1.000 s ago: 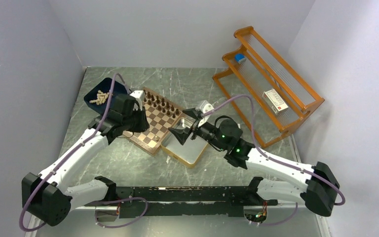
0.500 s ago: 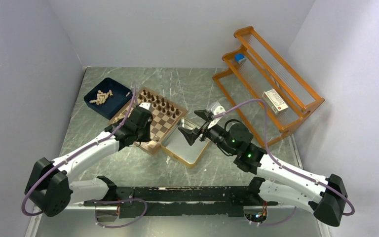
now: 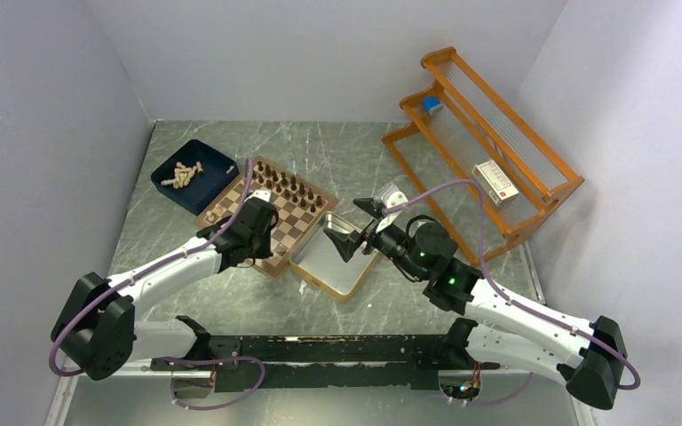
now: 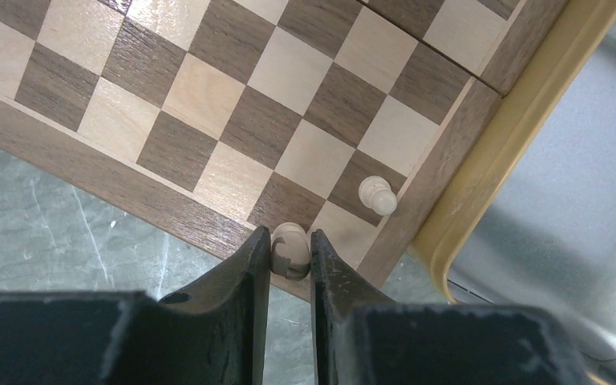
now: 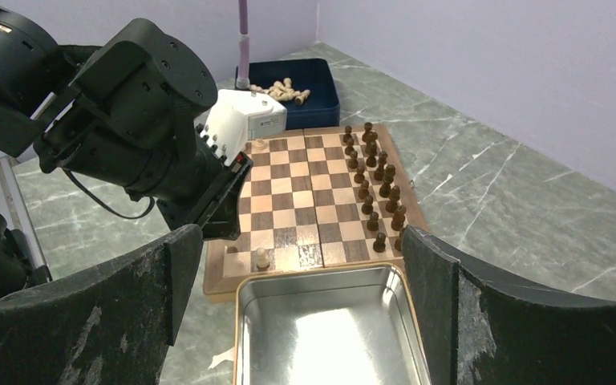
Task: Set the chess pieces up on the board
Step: Place the chess piece on the chessboard.
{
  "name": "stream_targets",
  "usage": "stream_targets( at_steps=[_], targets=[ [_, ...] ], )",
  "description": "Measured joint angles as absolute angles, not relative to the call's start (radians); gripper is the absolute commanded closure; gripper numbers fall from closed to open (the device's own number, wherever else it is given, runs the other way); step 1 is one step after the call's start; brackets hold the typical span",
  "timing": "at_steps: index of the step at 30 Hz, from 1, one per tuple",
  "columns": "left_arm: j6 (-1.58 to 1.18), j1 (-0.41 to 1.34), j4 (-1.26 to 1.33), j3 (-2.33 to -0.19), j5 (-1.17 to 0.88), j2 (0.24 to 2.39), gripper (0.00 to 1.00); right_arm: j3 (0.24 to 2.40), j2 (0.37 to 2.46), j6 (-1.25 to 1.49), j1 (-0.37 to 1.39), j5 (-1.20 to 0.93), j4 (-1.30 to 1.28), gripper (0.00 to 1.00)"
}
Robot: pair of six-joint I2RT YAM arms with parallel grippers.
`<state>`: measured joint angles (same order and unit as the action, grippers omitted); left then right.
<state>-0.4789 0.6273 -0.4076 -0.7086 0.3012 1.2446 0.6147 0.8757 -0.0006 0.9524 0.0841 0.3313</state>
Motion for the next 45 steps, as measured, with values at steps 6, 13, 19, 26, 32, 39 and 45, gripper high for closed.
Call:
stream_targets(
  at_steps=[6,13,19,26,32,39,45],
  targets=[
    [-0.48,0.628,-0.374,-0.683,0.314,1.242,0.88,0.615,0.87,-0.008,0.952,0.087,0.327,0.0],
    [-0.479,0.628,-0.347,-0.67,0.314,1.241,0.88,0.614,0.87,-0.008,0.952,0.086,0.327,0.0],
    [-0.479,0.628,-0.322,-0.663,0.315,1.245,0.86,0.614,0.87,-0.009,0.952,0.087,0.327,0.0],
    [-0.479,0.628,-0.315,-0.656,0.321,1.261,0.82,0.611,0.87,-0.009,0.952,0.087,0.327,0.0],
    [-0.479,0.628,-0.3,-0.647,0.331,1.262,0.79,0.611,0.87,-0.01,0.952,0.087,0.328,0.0],
    [-0.479,0.628,-0.285,-0.647,0.337,1.271,0.77,0.611,0.868,-0.012,0.952,0.087,0.327,0.0],
    [-0.479,0.628,-0.273,-0.647,0.339,1.277,0.71,0.611,0.859,-0.014,0.952,0.088,0.327,0.0]
  ],
)
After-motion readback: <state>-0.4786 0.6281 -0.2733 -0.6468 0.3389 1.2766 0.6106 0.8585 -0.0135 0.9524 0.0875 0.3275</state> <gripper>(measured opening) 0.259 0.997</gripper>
